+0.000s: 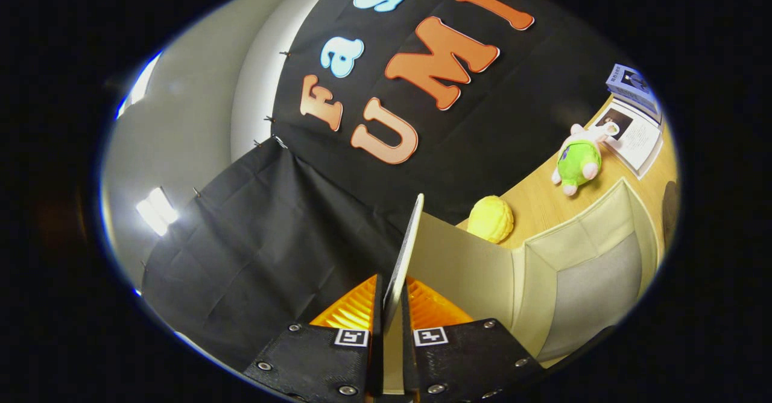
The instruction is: Open the storage box then place both shoes into the box .Put the left shoe in first, then the right shoe, with the right side of both shoes facing outward in a uniform manner.
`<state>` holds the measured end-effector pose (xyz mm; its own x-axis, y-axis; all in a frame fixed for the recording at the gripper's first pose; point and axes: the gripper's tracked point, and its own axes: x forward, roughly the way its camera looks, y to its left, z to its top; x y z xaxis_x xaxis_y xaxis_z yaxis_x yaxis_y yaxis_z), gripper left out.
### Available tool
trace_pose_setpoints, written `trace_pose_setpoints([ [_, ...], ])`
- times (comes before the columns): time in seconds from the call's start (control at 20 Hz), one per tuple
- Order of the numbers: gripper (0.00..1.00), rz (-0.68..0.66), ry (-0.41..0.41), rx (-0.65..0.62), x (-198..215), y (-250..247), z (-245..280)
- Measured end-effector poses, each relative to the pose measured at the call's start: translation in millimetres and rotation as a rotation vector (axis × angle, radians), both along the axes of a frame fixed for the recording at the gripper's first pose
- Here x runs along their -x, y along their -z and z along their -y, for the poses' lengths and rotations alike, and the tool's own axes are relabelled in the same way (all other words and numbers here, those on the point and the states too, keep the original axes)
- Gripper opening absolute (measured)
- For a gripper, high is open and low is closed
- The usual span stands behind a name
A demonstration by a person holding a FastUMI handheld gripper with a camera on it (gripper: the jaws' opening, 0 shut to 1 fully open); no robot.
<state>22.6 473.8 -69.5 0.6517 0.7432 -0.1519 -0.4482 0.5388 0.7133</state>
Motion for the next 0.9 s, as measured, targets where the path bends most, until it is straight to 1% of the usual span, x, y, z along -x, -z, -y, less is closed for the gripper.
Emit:
trace_pose_setpoints([
  [0.1, 0.16, 0.010, -0.033, 0.026, 6, 7, -19],
  [0.2, 0.27, 0.020, -0.057, 0.059, 9, 14, -31],
  [0.25, 0.37, 0.027, -0.068, 0.077, 12, 18, -36],
  [0.3, 0.42, 0.031, -0.075, 0.098, 13, 22, -39],
  [0.4, 0.74, 0.037, -0.072, 0.141, 15, 32, -36],
  [0.5, 0.96, 0.053, -0.053, 0.184, 11, 37, -28],
  [0.55, 0.97, 0.061, -0.042, 0.202, 10, 39, -22],
  [0.7, 0.98, 0.091, -0.005, 0.246, 6, 39, 4],
  [0.9, 0.98, 0.155, 0.093, 0.320, -8, 36, 63],
])
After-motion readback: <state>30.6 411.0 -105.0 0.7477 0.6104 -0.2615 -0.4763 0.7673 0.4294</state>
